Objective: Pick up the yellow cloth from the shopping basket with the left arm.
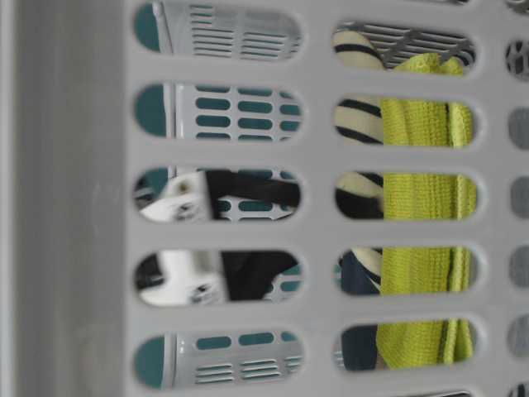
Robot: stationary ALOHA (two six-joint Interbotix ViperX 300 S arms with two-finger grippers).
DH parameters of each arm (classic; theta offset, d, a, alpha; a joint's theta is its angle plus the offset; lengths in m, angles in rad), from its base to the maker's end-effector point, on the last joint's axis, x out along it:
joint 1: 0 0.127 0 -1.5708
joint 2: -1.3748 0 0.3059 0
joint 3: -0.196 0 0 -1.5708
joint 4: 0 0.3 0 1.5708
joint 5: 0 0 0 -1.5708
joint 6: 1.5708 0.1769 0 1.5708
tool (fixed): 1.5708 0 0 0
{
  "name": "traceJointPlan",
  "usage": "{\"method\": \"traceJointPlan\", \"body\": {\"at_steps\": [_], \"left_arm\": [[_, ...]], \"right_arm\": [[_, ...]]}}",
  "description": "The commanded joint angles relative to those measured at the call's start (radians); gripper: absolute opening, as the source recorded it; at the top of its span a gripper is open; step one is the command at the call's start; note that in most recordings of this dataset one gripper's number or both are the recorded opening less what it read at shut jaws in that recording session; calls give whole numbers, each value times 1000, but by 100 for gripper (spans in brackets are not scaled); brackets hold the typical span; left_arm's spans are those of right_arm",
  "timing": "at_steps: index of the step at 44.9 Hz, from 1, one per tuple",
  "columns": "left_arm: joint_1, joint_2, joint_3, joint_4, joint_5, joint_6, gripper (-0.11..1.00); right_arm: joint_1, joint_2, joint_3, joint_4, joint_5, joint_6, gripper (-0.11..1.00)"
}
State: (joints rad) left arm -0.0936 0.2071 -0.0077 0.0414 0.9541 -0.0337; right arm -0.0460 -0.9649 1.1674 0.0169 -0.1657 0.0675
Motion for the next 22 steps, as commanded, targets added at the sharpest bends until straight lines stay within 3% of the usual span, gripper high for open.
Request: {"method": "traceJointPlan", "body": {"at_steps": [1,22], "left_arm": [[0,5,9,3,-37,12,87],[2,18,112,3,-107,9,86]], "right_arm": [[-2,9,-18,3,-5,-2,75],[-2,9,-9,5,-5,-3,75]]}}
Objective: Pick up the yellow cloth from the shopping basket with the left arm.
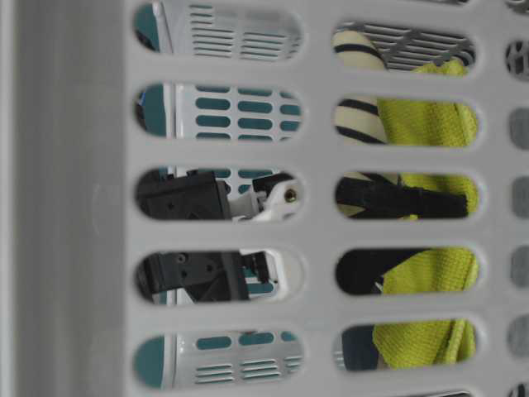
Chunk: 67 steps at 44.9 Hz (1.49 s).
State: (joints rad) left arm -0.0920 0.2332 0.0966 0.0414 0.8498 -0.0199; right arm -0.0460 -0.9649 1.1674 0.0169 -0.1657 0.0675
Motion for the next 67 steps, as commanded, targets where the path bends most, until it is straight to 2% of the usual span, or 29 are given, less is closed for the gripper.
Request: {"method": "traceJointPlan", "body": {"at_steps": [1,5,8,14,17,19,27,49,56,67], "left_arm": [[0,-8,9,3,-3,-5,86],[0,-8,12,3,-5,0,81],[-2,-8,12,3,-5,9,72],[-3,-9,6,3,5,12,34],[-3,-17,-2,3,11,12,19],[-3,-26,-11,3,23,14,15],[0,-71,-92,3,117,15,15],[-14,-98,-549,5,518,17,15],[-5,-86,-597,5,577,21,15],[0,-84,-600,5,583,25,15]], "right_arm": [[-2,9,-9,5,-5,-2,75],[0,9,-6,3,-5,-3,74],[-2,9,-6,3,-5,-3,74],[-2,9,-3,3,-5,-3,74],[-2,8,-5,3,-5,-3,74],[-2,6,-3,3,-5,-3,74],[0,5,-2,3,-5,-3,74],[0,-11,-3,3,-5,-3,74],[-2,-17,-5,3,-5,-3,74],[0,-20,-5,3,-5,-2,74]]}}
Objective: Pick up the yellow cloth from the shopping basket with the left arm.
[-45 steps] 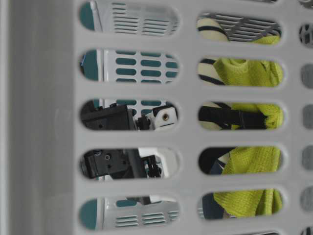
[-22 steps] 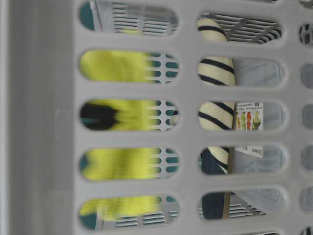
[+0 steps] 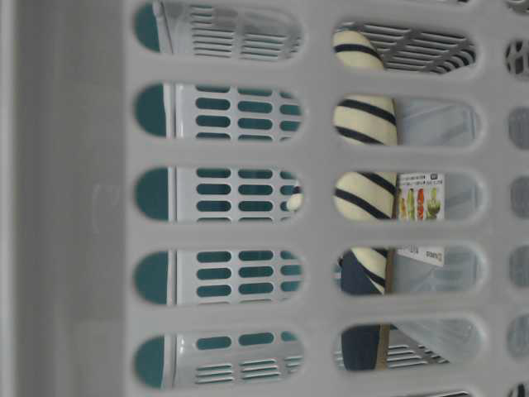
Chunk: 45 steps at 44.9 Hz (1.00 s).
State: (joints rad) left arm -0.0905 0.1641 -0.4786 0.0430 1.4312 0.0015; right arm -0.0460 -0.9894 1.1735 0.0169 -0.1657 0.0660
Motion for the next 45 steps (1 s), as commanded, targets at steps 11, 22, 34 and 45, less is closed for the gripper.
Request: {"method": "traceJointPlan", "body": {"at_steps": [11,22,34,45], "left_arm": [[8,-15,-26,3,3,26,15],[11,-14,-32,3,8,26,15],[14,-14,-32,3,12,18,15],[14,-14,-31,3,11,17,15]], "right_arm": [[-2,0,-12,3,-5,3,74],[-2,-6,-12,3,-5,3,74],[0,-6,-12,3,-5,3,74],[-2,-8,-12,3,-5,3,74]]}}
